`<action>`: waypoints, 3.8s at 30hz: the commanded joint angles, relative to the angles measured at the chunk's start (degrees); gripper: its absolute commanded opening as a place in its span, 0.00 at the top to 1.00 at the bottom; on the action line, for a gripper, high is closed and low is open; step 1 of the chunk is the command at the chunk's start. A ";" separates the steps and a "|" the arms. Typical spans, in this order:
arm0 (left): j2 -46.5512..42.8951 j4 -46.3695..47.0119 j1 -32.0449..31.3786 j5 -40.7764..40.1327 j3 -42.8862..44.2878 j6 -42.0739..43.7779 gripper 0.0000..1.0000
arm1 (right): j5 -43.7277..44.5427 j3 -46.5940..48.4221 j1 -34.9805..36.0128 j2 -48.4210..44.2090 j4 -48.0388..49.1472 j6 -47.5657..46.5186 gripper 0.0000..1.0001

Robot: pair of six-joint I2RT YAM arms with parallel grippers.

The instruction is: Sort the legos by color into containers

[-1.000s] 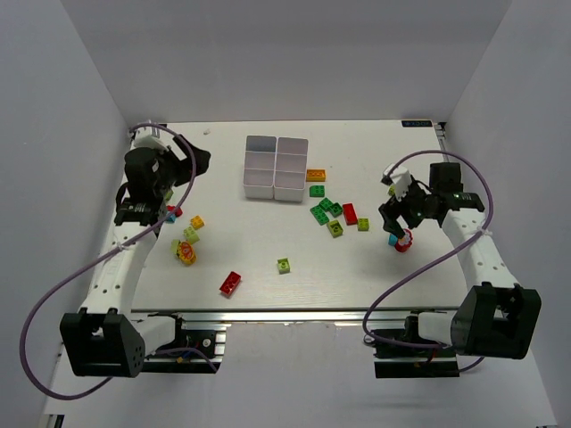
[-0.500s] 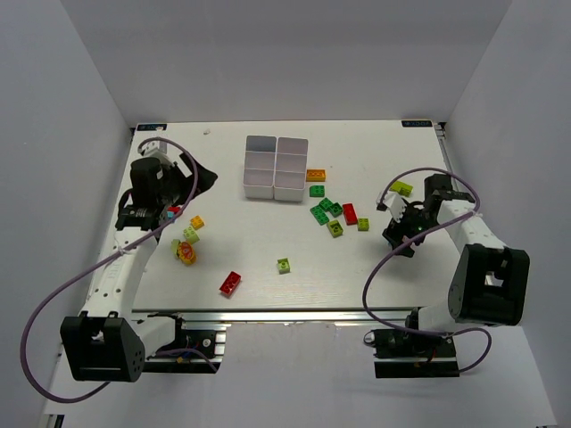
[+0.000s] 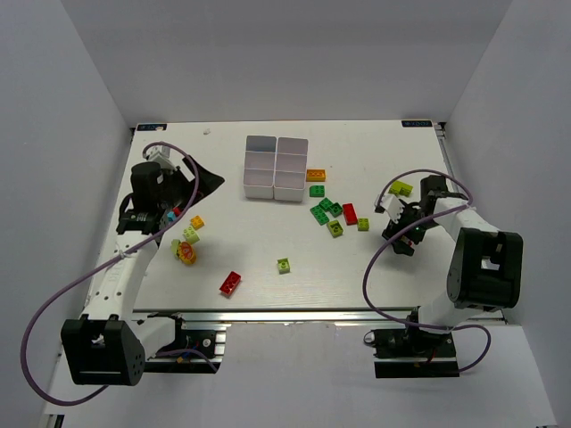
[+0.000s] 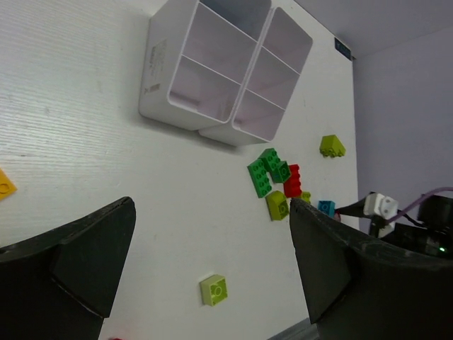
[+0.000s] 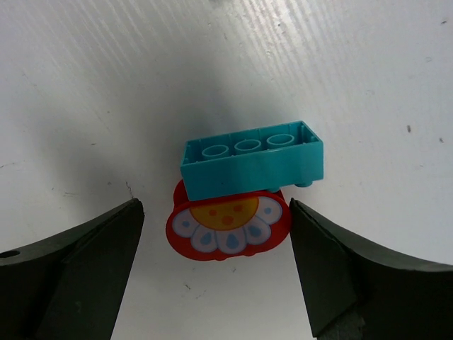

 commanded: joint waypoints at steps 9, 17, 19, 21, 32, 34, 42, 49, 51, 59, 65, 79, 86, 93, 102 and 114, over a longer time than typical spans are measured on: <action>1.37 14.53 -5.93 9.13 -5.10 -12.61 0.09 | -1.18 -1.40 -0.32 2.94 0.21 -3.40 0.36; 6.91 24.27 -16.32 8.07 -5.02 -18.58 0.09 | -17.74 0.88 0.03 -5.74 -7.60 -8.06 0.81; 9.36 26.22 -18.34 9.55 -4.67 -19.29 0.08 | -23.21 2.64 1.86 -7.86 -9.28 -8.15 0.85; 11.39 27.98 -20.09 10.79 -3.44 -19.56 0.08 | -25.87 3.87 3.89 -10.67 -10.51 -7.36 0.88; 26.85 31.59 -30.46 14.57 7.81 -19.65 0.08 | -27.20 5.19 23.84 -19.74 6.08 13.28 0.94; 27.92 31.85 -31.17 14.57 9.31 -19.74 0.08 | -25.01 5.80 26.56 -18.78 8.10 17.06 0.94; 29.15 32.64 -33.46 15.10 9.05 -20.09 0.13 | -21.14 7.39 30.44 -17.54 12.42 22.52 0.94; 30.03 32.38 -33.81 15.63 9.57 -20.35 0.16 | -20.52 8.00 31.23 -16.57 13.91 23.75 0.94; 30.64 31.94 -33.90 15.72 10.19 -20.27 0.19 | -20.34 8.18 31.49 -16.40 14.44 24.10 0.94; 32.84 28.60 -35.04 15.89 13.09 -18.95 0.29 | -19.55 8.53 31.76 -16.04 15.41 24.90 0.94; 33.63 25.44 -35.40 14.93 15.11 -17.37 0.55 | -17.53 7.66 31.93 -16.13 15.85 25.07 0.94; 31.00 13.13 -31.01 9.92 17.14 -10.42 1.00 | -15.68 4.49 31.41 -17.01 16.99 24.90 0.95; 26.25 7.78 -21.09 8.33 18.62 -5.42 1.00 | -15.77 3.79 30.35 -17.36 16.55 24.81 0.95; 26.34 0.56 -15.54 4.39 25.65 1.62 1.00 | -15.60 3.70 29.82 -18.07 17.17 25.42 0.95; 30.37 2.66 -12.55 -3.71 34.53 14.27 1.00 | -15.68 3.08 29.56 -19.12 18.04 25.69 0.94; 38.11 9.00 -8.50 -5.72 39.98 18.23 1.00 | -16.30 2.56 28.86 -19.38 19.89 26.04 0.94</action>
